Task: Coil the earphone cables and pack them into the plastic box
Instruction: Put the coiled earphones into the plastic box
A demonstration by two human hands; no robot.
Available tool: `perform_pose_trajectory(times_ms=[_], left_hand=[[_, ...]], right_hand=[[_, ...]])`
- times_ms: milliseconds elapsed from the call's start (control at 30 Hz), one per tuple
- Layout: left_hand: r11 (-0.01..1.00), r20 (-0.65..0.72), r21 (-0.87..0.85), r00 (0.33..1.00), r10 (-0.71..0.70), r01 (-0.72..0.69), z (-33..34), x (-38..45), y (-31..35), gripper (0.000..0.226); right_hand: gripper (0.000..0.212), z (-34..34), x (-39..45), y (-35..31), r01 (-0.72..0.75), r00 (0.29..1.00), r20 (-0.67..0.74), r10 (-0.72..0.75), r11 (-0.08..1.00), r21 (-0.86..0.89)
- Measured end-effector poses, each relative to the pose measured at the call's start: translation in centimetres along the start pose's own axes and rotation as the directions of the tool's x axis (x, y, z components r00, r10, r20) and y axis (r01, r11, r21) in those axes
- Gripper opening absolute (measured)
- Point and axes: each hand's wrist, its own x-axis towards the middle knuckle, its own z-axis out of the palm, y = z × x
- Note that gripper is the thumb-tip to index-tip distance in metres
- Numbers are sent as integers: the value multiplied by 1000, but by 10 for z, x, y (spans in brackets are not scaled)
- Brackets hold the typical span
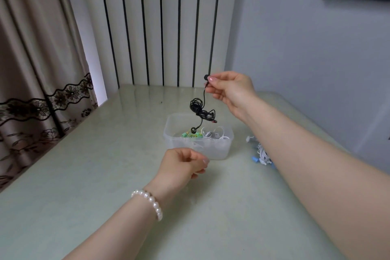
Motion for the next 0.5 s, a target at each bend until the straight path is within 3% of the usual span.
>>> perform_pose_trajectory(times_ms=[133,267,500], left_hand=[[996,11,82,1000,21,-22,0,-1,-2,22],[985,29,163,998,47,-51,0,-1,-4,20],[964,93,255,994,57,-79,1,0,-8,19]], right_hand=[[11,6,10,36,-40,999,-39,32,972,-231],[10,0,12,62,-43,999,-44,22,829,-557],[12,-60,5,47,-22,999,-47,-17,700,-713]])
